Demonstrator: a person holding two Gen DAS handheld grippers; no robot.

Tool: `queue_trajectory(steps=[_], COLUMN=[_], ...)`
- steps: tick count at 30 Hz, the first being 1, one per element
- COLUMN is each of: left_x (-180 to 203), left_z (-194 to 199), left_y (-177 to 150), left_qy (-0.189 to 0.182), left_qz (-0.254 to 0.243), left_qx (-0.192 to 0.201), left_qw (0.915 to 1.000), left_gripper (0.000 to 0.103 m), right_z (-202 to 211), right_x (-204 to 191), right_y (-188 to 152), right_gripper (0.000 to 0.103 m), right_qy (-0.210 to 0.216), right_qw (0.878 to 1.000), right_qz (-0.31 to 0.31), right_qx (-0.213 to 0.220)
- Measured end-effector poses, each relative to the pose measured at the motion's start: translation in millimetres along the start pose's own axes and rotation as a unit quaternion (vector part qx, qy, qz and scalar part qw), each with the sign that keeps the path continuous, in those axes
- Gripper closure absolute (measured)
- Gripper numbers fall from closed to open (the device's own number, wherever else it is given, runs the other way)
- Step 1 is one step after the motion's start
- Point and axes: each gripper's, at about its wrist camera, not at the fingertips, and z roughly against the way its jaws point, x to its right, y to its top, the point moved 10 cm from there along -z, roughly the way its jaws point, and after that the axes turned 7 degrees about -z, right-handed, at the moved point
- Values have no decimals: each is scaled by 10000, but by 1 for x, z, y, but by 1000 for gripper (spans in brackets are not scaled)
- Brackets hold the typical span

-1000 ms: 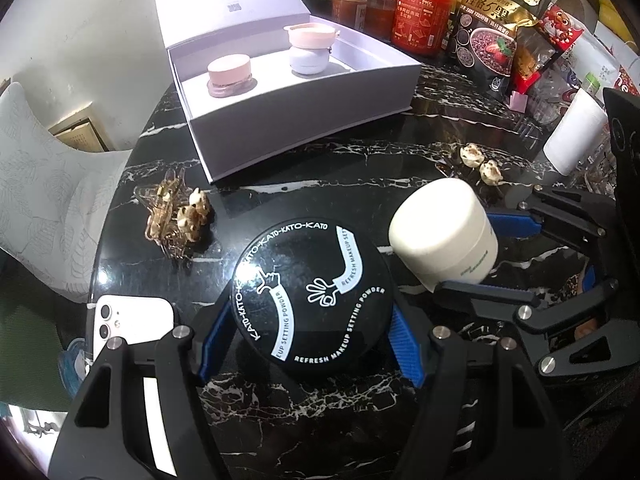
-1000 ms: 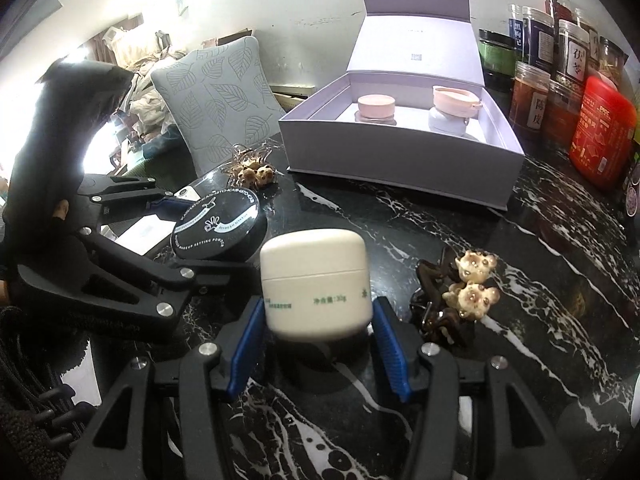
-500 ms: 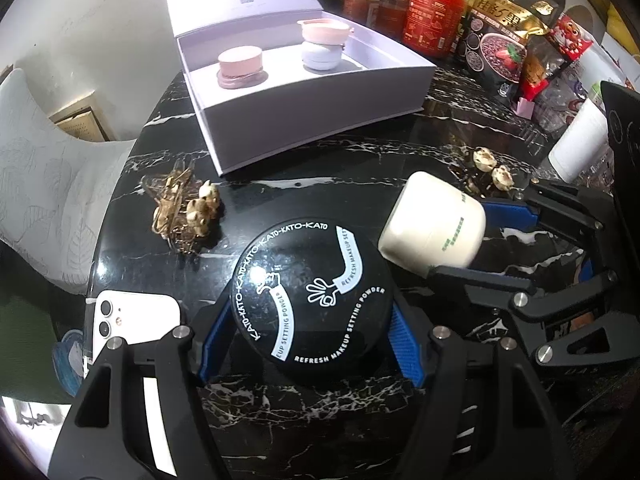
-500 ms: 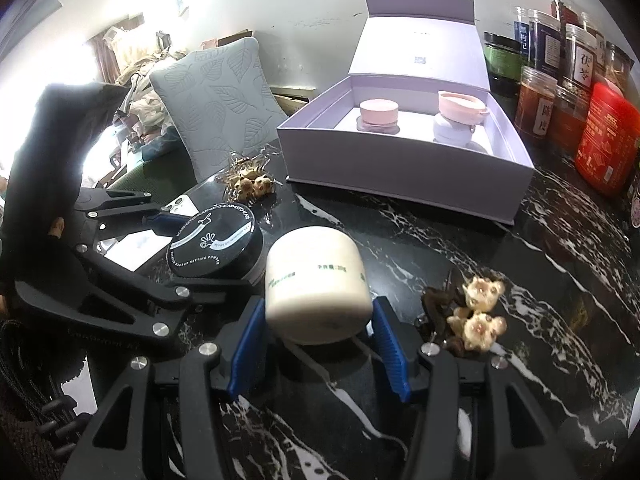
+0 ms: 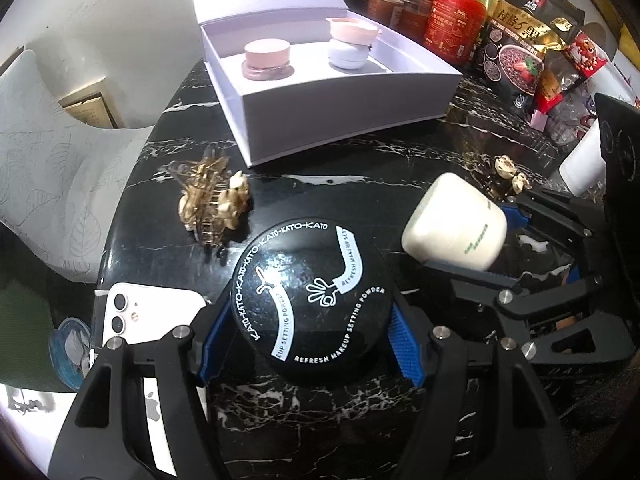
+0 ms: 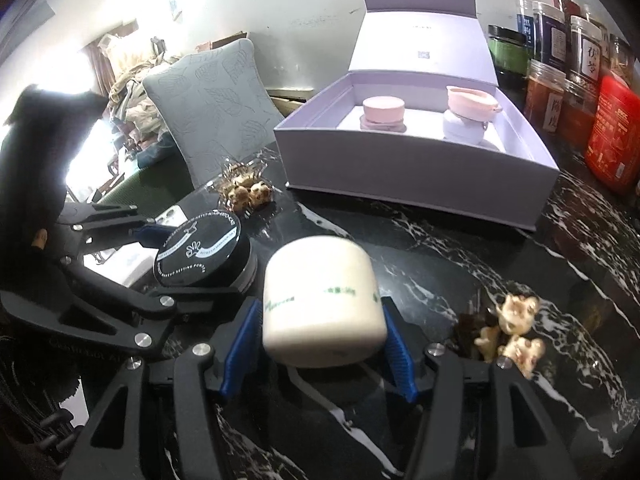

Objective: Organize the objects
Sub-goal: 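Lift the black powder tin with the left gripper while the right lifts the white cream jar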

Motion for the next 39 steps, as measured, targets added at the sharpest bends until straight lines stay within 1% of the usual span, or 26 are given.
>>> queue_trajectory(steps=[2, 11, 14, 22, 27, 39], left_x=[-3, -1, 1, 4, 9, 20], left_z=[1, 3, 5, 11, 15, 29], left_y=[-1, 0, 1, 8, 16, 44], left_qy=[22, 35, 33, 111, 163, 144], left_qz=[17, -25, -59, -106, -170, -253], left_qx=[11, 10, 21, 52, 102, 273], left_qw=[10000, 10000, 10000, 9999, 9997, 9992], left_gripper=[36, 36, 36, 36, 36, 36], right_z=[0, 4, 6, 17, 26, 44], right_x=[-1, 1, 0, 5, 10, 22], right_y=[1, -3, -5, -1, 4, 24], right_gripper=[47, 47, 47, 47, 47, 47], right_qy=[68, 46, 114, 39, -28, -186], right_qw=[10000, 10000, 9999, 10000, 10000, 9997], right_qz=[-42, -55, -45, -52, -27, 88], right_qx=[-2, -58, -107, -36, 35, 91])
